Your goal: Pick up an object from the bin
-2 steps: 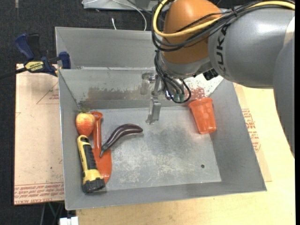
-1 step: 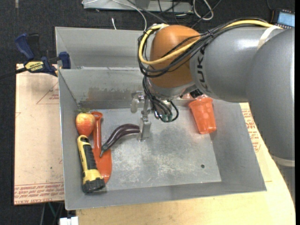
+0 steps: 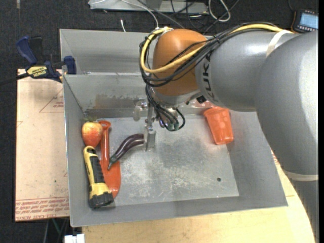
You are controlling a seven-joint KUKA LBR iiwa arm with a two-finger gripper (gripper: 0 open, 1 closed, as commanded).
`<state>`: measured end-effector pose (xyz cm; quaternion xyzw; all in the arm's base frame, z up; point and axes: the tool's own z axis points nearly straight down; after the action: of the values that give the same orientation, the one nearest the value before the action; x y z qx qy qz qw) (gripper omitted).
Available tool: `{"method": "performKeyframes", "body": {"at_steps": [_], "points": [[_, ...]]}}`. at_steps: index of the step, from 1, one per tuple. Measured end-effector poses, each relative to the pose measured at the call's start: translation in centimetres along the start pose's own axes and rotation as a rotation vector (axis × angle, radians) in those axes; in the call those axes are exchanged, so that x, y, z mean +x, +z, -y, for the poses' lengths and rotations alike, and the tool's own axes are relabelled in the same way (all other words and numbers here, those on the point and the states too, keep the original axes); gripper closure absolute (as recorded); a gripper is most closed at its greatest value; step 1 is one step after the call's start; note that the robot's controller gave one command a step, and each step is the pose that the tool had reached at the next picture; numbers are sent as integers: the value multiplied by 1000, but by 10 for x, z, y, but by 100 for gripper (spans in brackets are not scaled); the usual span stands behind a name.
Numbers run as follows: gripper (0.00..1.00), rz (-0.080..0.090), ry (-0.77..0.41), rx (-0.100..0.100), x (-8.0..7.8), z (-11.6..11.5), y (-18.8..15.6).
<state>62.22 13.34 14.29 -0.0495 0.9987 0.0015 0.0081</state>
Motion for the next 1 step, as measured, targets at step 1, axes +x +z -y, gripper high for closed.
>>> {"method": "performKeyframes", "body": {"at_steps": [1], "points": [[0,-6,-261,-2,-25,-4,67]]}}
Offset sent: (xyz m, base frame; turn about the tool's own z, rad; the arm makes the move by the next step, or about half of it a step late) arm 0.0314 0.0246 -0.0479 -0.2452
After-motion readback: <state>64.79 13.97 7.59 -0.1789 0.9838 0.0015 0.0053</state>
